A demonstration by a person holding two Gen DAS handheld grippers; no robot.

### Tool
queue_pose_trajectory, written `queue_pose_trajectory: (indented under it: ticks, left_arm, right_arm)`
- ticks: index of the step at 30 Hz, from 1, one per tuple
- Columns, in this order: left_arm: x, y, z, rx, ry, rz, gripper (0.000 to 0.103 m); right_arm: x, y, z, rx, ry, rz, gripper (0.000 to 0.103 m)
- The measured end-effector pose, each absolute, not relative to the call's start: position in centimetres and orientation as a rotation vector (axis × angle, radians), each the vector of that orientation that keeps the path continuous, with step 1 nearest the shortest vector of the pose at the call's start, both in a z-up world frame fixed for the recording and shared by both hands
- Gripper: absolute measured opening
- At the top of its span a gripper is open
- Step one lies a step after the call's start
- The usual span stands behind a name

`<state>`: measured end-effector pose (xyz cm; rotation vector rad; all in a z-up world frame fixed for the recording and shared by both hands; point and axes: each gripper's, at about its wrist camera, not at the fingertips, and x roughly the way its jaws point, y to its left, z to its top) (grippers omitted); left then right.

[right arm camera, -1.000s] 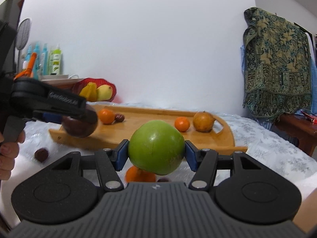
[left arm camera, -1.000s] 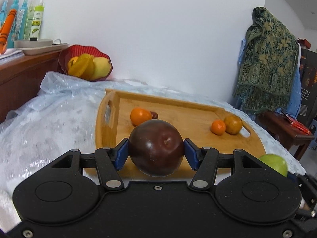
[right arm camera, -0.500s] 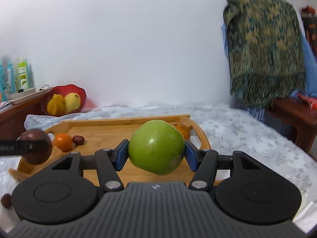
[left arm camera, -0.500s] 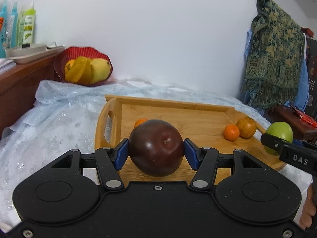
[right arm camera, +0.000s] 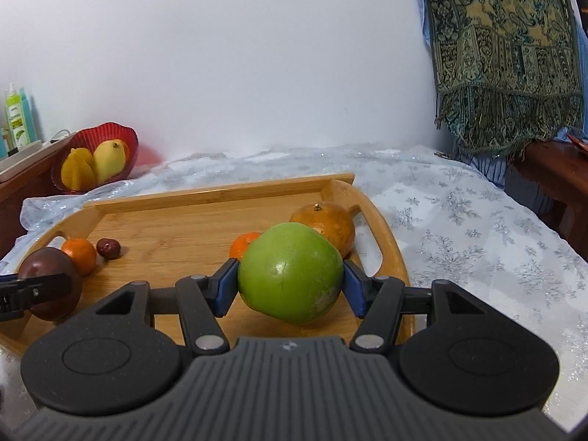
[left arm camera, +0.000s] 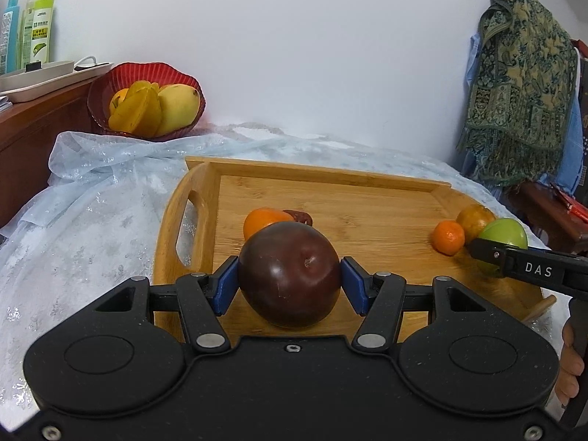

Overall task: Organize fruits
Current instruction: 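Carry the dark purple fruit with the left tool while the right tool carries the green fruit onto the tray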

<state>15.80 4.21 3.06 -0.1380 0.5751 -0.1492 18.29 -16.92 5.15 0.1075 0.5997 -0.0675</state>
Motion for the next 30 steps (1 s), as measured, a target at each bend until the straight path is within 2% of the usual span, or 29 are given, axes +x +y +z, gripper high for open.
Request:
queue_pose_trajectory:
  ticks: [30]
  left_arm:
    - [17.2,3.2,2.6,-0.133,0.563,-0.130,0.060]
  right_arm:
    - [20.5,-17.5,4.5,0.097,0.611,-0.034,0.063]
